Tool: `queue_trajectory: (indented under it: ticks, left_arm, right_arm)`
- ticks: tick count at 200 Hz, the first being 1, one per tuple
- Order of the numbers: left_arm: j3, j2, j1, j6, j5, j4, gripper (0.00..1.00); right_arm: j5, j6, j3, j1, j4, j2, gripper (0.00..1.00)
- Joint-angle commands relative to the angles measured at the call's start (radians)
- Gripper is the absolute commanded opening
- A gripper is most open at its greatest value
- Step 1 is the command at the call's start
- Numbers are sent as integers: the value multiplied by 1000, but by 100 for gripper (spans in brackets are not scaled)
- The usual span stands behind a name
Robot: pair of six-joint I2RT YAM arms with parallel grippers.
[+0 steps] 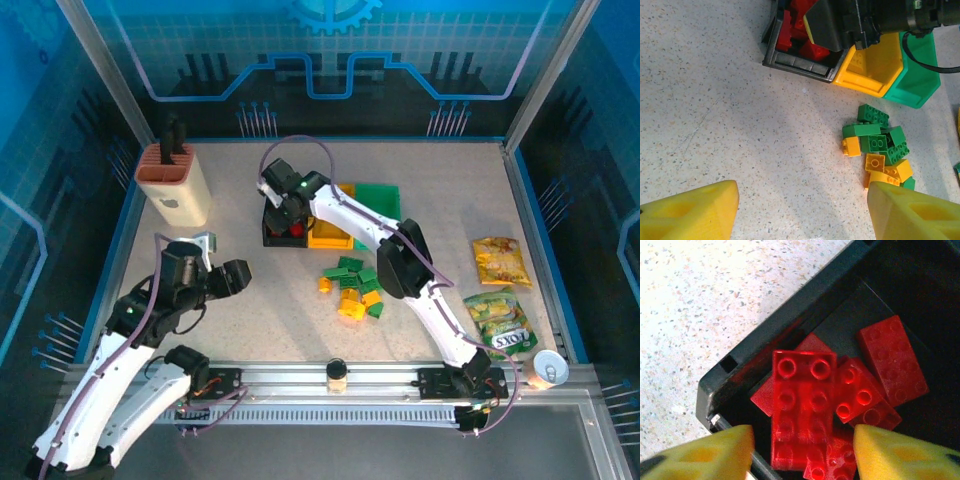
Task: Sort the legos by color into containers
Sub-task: Place the lego in the container, then pick up the lego from the center of the table.
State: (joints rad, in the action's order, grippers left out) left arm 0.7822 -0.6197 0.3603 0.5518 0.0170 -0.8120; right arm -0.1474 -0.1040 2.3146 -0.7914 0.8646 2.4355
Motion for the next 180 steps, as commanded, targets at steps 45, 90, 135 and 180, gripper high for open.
queue_trajectory:
  ticks: [45,90,135,180]
  left_arm:
    - [22,-33,37,20,-16,-5,69]
    - [41,-143,161,12,20,44,70]
    - [65,-349,320,0,51,134,74]
    - [101,-578,396,21,42,232,74]
  right_arm:
    - [-50,6,-111,-30,-55,-241,77]
    - [-62,-3,-403,-30,-189,-533,79]
    - [-77,-50,-729,5,-283,-767,81]
    - [-87,-120,-1029,55,-361,-975,81]
